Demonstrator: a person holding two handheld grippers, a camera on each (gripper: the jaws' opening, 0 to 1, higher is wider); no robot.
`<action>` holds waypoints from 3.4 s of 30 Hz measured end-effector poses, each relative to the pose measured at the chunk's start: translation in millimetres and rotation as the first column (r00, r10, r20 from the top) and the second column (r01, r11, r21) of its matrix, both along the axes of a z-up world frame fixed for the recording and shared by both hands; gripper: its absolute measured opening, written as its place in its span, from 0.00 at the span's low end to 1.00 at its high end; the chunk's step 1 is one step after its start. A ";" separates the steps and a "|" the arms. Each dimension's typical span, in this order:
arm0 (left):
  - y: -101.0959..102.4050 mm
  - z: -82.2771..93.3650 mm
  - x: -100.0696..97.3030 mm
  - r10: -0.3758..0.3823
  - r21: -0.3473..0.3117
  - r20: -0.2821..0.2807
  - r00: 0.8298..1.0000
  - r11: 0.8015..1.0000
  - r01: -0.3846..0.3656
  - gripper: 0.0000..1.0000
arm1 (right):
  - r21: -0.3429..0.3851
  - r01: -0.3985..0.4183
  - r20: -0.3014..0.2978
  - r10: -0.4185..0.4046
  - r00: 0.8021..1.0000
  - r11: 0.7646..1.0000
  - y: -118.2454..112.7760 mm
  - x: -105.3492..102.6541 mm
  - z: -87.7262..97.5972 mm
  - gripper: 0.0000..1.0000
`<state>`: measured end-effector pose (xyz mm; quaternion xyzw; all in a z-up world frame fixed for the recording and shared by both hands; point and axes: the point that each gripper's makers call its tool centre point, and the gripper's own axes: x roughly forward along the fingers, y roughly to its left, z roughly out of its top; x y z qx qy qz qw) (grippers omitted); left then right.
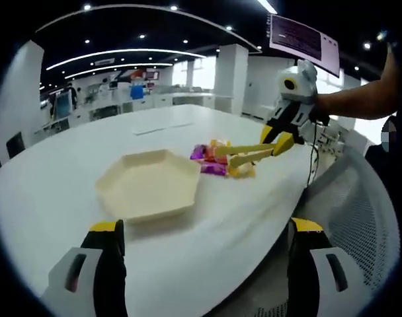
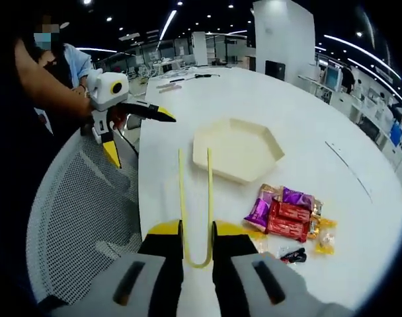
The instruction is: Place the target food into the container with the food tongs after gripping and lifting it, then release it inside without dropping or visibly crushing the food.
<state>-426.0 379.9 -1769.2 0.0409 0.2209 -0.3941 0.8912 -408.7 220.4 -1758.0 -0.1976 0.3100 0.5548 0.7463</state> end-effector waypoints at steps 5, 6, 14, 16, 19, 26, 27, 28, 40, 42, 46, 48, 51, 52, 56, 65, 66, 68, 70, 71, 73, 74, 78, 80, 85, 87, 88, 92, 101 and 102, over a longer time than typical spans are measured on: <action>-0.1 11.9 -2.7 -0.043 -0.006 0.031 0.999 0.999 0.043 1.00 | -0.008 -0.021 0.008 0.021 1.000 1.000 -0.5 2.5 12.6 0.14; 0.5 16.7 -1.3 -0.048 -0.017 0.027 0.998 0.999 0.049 1.00 | -0.004 -0.021 0.012 0.021 1.000 1.000 -1.1 3.9 16.7 0.14; -20.3 68.5 4.3 -0.168 -0.065 0.098 0.981 0.982 0.175 0.96 | 0.008 -0.064 0.054 0.064 0.997 0.998 6.6 -2.3 51.6 0.14; -27.7 85.7 4.4 -0.195 -0.098 0.112 0.974 0.974 0.206 0.94 | 0.014 -0.075 0.063 0.074 0.995 0.997 8.4 -4.3 61.3 0.14; -37.8 109.0 3.3 -0.268 -0.100 0.146 0.952 0.954 0.284 0.92 | 0.036 -0.091 0.083 0.088 0.993 0.995 13.0 -7.0 74.8 0.14; -53.2 143.9 2.9 -0.382 -0.079 0.174 0.907 0.913 0.400 0.89 | 0.059 -0.136 0.120 0.128 0.984 0.989 26.9 -15.3 100.1 0.14; -55.0 146.0 2.0 -0.393 -0.076 0.177 0.902 0.908 0.411 0.89 | 0.058 -0.147 0.130 0.138 0.982 0.987 29.3 -16.8 104.5 0.14; -57.6 148.3 -0.3 -0.414 -0.076 0.175 0.894 0.899 0.431 0.88 | 0.059 -0.153 0.131 0.144 0.981 0.986 30.6 -18.3 107.1 0.14; -65.0 154.4 -13.4 -0.498 -0.065 0.169 0.851 0.855 0.514 0.53 | 0.151 -0.212 0.109 0.197 0.974 0.965 44.5 -37.4 137.4 0.14; -67.1 162.2 -16.6 -0.504 -0.103 0.168 0.847 0.845 0.524 0.48 | 0.164 -0.211 0.109 0.195 0.975 0.963 43.9 -38.8 142.0 0.14; -70.0 173.3 -18.1 -0.516 -0.121 0.185 0.836 0.833 0.540 0.46 | 0.176 -0.223 0.114 0.205 0.972 0.959 45.6 -42.2 149.8 0.14; -72.1 176.5 -18.8 -0.530 -0.116 0.186 0.827 0.824 0.554 0.44 | 0.175 -0.234 0.120 0.216 0.969 0.956 47.2 -45.0 154.2 0.14; -75.2 181.2 -20.6 -0.545 -0.120 0.191 0.817 0.813 0.570 0.42 | 0.178 -0.249 0.129 0.228 0.965 0.952 50.6 -46.5 158.7 0.14; -76.2 182.4 -21.0 -0.546 -0.119 0.195 0.814 0.811 0.573 0.42 | 0.179 -0.253 0.129 0.232 0.964 0.951 51.5 -47.0 159.4 0.14; -77.2 184.1 -21.9 -0.557 -0.110 0.200 0.806 0.805 0.583 0.35 | 0.172 -0.267 0.127 0.248 0.960 0.948 52.5 -49.0 159.8 0.14; -74.0 185.7 -22.3 -0.558 -0.079 0.218 0.800 0.807 0.585 0.31 | 0.166 -0.283 0.118 0.265 0.957 0.945 55.1 -49.4 161.3 0.14; -74.6 186.3 -23.1 -0.562 -0.070 0.225 0.796 0.806 0.588 0.31 | 0.161 -0.286 0.117 0.270 0.956 0.944 55.2 -49.7 161.6 0.14; -74.8 186.4 -23.8 -0.563 -0.068 0.221 0.797 0.806 0.588 0.32 | 0.155 -0.295 0.120 0.278 0.953 0.943 54.8 -49.8 163.1 0.14; -74.6 188.6 -24.4 -0.559 -0.084 0.222 0.799 0.805 0.587 0.33 | 0.157 -0.300 0.121 0.284 0.951 0.941 54.2 -49.8 165.7 0.14; -74.1 190.5 -23.6 -0.552 -0.096 0.225 0.803 0.808 0.582 0.31 | 0.160 -0.301 0.119 0.284 0.951 0.940 54.0 -49.5 167.0 0.14; -73.4 191.8 -24.0 -0.550 -0.101 0.226 0.804 0.808 0.581 0.28 | 0.162 -0.302 0.121 0.285 0.951 0.939 54.5 -49.1 168.1 0.14; -73.2 193.0 -23.3 -0.545 -0.104 0.226 0.808 0.811 0.576 0.25 | 0.161 -0.303 0.123 0.286 0.950 0.939 54.9 -48.9 168.6 0.14; -74.5 192.8 -30.5 -0.567 -0.105 0.212 0.796 0.797 0.595 0.13 | 0.162 -0.321 0.150 0.298 0.943 0.933 54.6 -46.9 170.5 0.14; -76.5 192.6 -32.9 -0.568 -0.110 0.203 0.797 0.796 0.595 0.10 | 0.160 -0.325 0.143 0.304 0.942 0.932 53.4 -48.2 170.5 0.14; -76.3 195.9 -31.9 -0.561 -0.121 0.218 0.798 0.796 0.593 0.06 | 0.189 -0.323 0.142 0.299 0.944 0.928 51.4 -47.0 175.3 0.14; -76.2 198.8 -30.7 -0.552 -0.139 0.219 0.805 0.798 0.586 0.05 | 0.210 -0.321 0.152 0.293 0.944 0.924 51.2 -46.0 180.1 0.15; -76.1 199.8 -30.6 -0.550 -0.143 0.218 0.806 0.799 0.584 0.05 | 0.217 -0.323 0.159 0.293 0.943 0.921 51.2 -45.6 181.5 0.15; -73.8 203.8 -25.7 -0.531 -0.164 0.220 0.818 0.807 0.568 0.05 | 0.247 -0.302 0.192 0.259 0.947 0.921 50.6 -38.4 187.2 0.23; -69.5 230.6 -20.3 -0.474 -0.304 0.244 0.846 0.791 0.531 0.05 | 0.420 -0.210 0.163 0.154 0.975 0.883 50.3 -32.5 209.1 0.48; -71.3 233.3 -21.6 -0.476 -0.314 0.246 0.844 0.785 0.534 0.05 | 0.436 -0.203 0.161 0.146 0.976 0.877 50.9 -32.2 211.2 0.50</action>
